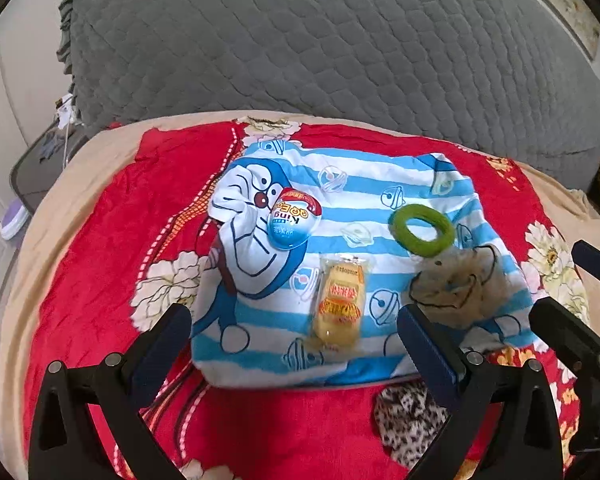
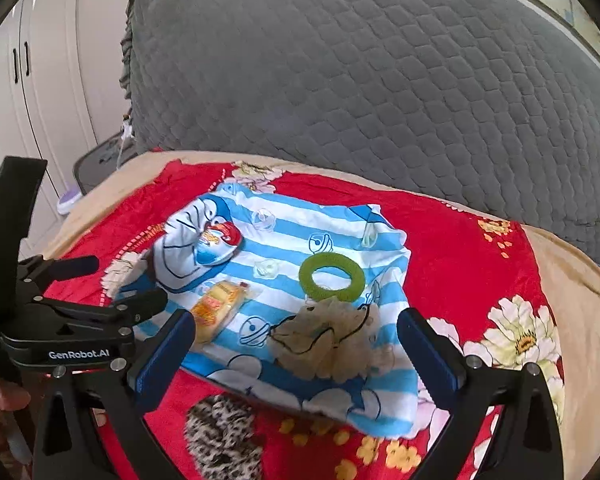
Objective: Organize objects
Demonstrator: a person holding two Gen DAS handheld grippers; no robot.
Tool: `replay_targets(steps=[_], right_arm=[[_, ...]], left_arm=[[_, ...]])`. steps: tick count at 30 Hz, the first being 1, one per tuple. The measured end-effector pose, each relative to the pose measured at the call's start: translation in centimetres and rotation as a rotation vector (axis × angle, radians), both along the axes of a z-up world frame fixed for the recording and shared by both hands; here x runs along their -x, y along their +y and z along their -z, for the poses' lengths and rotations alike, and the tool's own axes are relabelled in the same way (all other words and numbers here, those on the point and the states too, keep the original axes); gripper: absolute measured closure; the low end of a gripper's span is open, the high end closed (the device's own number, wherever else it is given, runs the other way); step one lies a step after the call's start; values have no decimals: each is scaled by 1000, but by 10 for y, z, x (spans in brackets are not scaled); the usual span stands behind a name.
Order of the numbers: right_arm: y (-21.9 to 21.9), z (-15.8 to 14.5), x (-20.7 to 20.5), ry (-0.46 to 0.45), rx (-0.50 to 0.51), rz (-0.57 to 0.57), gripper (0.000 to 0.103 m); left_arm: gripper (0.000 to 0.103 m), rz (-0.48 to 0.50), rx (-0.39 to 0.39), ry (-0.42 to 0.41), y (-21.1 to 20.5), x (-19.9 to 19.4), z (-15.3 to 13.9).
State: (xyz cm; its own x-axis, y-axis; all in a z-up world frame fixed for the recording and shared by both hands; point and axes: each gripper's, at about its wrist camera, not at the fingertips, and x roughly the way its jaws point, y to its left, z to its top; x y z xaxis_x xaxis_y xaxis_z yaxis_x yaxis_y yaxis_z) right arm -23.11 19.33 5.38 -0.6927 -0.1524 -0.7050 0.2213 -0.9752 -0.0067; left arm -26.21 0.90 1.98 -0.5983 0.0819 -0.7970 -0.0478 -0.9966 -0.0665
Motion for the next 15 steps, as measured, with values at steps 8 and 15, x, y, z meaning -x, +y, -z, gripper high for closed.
replay_targets(steps=[8,15], right_arm=[[2,-27,-38,35,23,22,1],[6,-47,-78,66,32,42,1]], left_arm=[[0,15,13,19,1,-36,-26],[0,20,11,34,6,-70,-43]])
